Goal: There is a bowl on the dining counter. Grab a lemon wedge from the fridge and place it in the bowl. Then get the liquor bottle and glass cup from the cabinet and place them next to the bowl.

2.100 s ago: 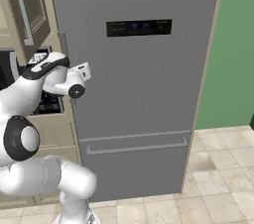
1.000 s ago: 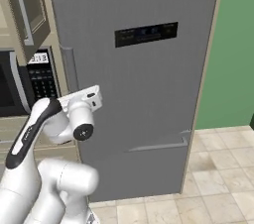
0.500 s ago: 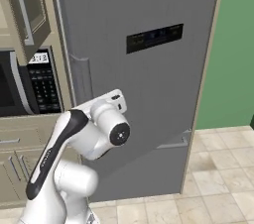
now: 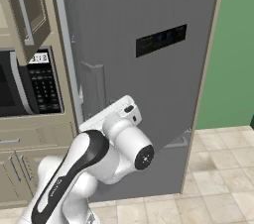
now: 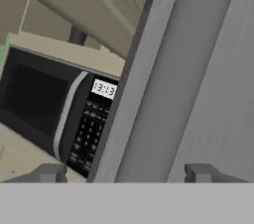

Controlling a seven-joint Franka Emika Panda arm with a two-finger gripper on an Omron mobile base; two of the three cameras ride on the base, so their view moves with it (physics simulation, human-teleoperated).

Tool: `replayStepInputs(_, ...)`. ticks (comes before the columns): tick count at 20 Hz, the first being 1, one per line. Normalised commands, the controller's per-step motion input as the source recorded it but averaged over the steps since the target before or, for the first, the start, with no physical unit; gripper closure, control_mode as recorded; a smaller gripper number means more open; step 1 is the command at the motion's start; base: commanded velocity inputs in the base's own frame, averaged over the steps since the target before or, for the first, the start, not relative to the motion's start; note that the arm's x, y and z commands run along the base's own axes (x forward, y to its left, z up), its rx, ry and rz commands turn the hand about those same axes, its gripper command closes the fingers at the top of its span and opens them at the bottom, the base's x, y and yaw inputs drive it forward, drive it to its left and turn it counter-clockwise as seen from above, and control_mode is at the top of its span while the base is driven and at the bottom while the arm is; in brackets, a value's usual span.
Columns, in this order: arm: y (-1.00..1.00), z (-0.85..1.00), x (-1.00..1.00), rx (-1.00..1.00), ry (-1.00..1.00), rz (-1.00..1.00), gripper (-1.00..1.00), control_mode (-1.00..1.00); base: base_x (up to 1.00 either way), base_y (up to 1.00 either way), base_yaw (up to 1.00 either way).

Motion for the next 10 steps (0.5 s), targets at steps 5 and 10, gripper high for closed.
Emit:
replayStepInputs(5,0.07,0.23,-0.7,-0.14,-0.51,0.0,-1.0,-1.0,0.0,0.0,0.0)
replayStepInputs(10,0.11,0.37,-0.7,-0.18,-0.47,-0.01,-1.0,-1.0,0.0,0.0,0.0)
